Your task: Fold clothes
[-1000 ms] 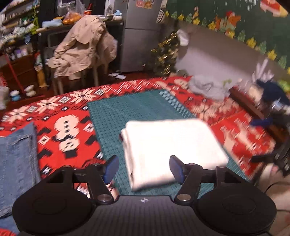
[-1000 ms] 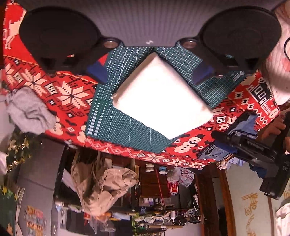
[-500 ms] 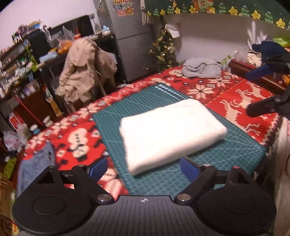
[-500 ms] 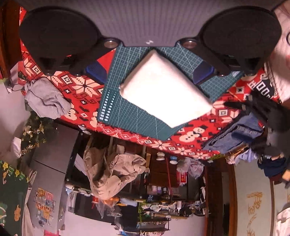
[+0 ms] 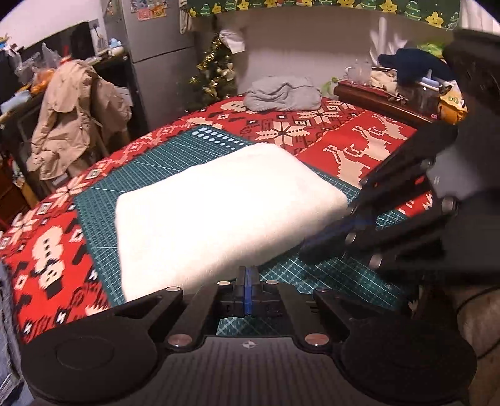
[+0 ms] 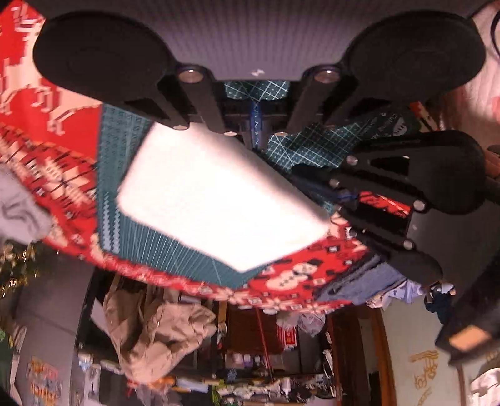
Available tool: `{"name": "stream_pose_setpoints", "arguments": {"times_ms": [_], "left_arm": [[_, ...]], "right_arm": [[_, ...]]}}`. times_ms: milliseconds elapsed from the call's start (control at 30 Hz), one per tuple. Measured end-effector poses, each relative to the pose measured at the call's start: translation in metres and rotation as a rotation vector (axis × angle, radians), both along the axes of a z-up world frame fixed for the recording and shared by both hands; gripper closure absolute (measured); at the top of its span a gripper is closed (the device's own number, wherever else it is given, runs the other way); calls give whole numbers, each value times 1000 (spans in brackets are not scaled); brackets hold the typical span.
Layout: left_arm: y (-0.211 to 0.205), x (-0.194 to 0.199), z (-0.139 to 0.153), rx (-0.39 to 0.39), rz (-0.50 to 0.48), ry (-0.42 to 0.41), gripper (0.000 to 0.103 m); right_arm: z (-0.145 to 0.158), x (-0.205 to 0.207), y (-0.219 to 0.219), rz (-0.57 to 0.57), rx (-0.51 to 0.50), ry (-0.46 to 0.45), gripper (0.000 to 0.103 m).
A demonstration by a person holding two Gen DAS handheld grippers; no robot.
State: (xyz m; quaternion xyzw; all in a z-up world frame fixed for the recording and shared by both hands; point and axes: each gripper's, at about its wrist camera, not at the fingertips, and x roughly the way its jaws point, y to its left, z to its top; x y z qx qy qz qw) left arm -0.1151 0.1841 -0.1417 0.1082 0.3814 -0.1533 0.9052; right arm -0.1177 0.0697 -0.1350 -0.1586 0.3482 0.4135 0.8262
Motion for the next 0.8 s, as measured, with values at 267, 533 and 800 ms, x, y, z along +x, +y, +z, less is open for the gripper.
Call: {"name": "stream_pose_setpoints", "arguments": {"times_ms": [267,533,800], "left_arm": [[1,17,-11,-4,-79,20,103],[23,18,-12,23,-71,48,103],[58,11,-6,91,-3,68,102]], "right_arm": [[-21,9,21,6,-12,-33,103],[-22,18,9,2,-27,-22,103],[-15,25,-33,-49,-75,-30,103]]}}
